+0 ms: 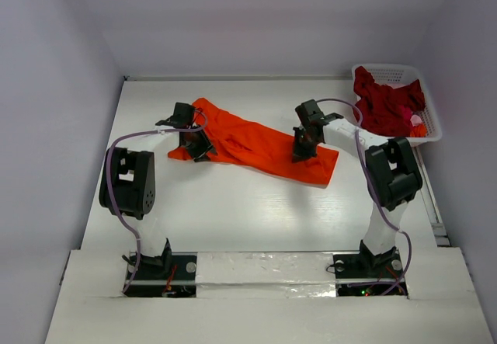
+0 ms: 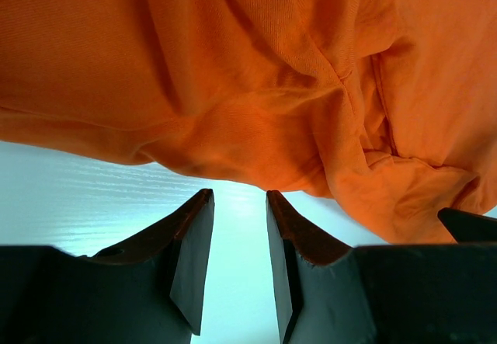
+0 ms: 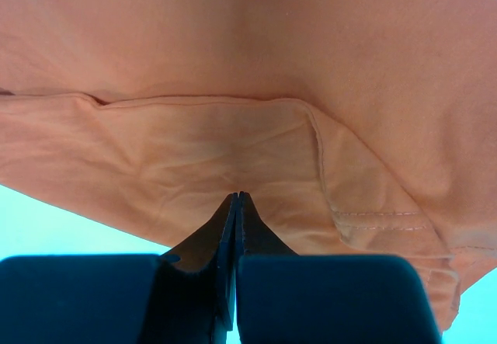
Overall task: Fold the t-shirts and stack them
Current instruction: Rotate the tshirt 90 degrees
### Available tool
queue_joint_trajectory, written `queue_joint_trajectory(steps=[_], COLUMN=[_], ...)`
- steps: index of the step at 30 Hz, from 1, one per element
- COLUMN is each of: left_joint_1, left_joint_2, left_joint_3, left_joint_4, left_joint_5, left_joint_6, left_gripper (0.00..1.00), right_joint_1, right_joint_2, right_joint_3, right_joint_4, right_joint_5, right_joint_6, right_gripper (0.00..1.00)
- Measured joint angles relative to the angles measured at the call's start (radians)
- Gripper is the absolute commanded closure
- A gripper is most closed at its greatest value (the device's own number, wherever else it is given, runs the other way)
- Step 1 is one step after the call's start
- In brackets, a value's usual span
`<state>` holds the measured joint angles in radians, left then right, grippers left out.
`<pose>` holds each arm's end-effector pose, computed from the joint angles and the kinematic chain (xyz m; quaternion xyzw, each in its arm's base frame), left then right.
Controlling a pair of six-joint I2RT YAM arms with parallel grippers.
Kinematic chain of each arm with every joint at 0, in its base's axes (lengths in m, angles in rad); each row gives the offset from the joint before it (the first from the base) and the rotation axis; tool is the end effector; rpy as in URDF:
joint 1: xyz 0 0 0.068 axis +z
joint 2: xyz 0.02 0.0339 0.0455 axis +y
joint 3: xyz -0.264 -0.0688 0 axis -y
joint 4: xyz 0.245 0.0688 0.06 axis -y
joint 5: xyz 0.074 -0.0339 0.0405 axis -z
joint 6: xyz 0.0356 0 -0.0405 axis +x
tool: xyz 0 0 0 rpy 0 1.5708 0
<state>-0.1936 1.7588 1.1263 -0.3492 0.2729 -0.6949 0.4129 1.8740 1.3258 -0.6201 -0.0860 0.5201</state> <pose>0.3540 -0.0792 0.1864 -0.1969 0.9282 -0.2411 0.2037 0.3487 0.1561 0.1883 0.0439 0.9780 0.1274 0.1594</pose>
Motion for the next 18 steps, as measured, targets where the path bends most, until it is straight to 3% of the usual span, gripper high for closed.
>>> queue_joint_trajectory(steps=[18], left_joint_1=[0.019], left_joint_2=[0.027], left_joint_3=[0.006], left_joint_4=[-0.003], left_joint_5=[0.000], left_joint_6=[0.006], left_gripper=[0.71], right_joint_1=[-0.107], right_joint_2=[0.008], right_joint_3=[-0.002], right_joint_4=[0.000], right_joint_5=[0.044], right_joint_6=[0.018], right_gripper=[1.00])
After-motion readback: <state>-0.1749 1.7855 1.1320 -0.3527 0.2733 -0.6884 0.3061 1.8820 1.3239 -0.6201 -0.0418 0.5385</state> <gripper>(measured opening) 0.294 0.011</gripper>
